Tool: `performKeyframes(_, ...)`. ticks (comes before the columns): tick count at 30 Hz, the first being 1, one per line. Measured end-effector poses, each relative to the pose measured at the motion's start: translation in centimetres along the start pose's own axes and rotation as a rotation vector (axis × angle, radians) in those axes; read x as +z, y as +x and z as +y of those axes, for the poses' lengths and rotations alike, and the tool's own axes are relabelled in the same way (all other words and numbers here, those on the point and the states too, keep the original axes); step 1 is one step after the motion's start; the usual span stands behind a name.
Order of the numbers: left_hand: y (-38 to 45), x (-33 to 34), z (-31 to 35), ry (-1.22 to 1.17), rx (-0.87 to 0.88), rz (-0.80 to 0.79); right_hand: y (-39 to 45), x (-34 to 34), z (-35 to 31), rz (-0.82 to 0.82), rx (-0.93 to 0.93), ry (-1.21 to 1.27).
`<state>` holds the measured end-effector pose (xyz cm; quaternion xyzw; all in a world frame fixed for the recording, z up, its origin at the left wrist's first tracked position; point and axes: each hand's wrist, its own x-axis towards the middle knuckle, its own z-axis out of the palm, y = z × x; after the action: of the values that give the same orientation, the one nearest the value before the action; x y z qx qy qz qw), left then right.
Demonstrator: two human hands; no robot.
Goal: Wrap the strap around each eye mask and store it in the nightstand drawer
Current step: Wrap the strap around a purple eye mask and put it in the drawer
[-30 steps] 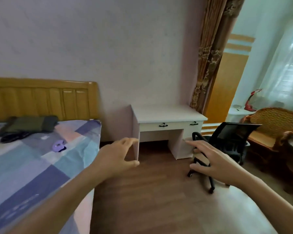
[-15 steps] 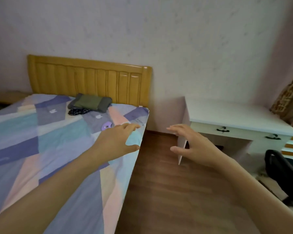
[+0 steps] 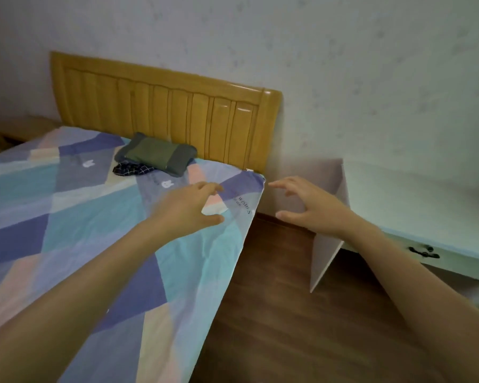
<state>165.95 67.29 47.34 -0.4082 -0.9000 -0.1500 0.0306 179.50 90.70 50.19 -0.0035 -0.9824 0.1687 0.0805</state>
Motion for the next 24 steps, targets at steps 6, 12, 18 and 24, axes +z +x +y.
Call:
performKeyframes(6,9.0,4.1,-8.3,-0.02,-0.366,-0.043,17.3,5.3,7.6,-0.193,-0.126,0.045)
performKeyframes(12,14.3,8.2,-16.2,0.031,-0.552,-0.095,32.0,11.9,10.2,-0.404,-0.291,0.003)
performKeyframes(18,20.8,13.6,-24.4,-0.01,-0.668,-0.172,44.0,19.0,11.2,-0.546,-0.382,-0.031)
performKeyframes(24,27.7,19.1,-30.1,-0.092,-0.758,-0.208,52.7,25.7,13.3,-0.675,-0.462,-0.031)
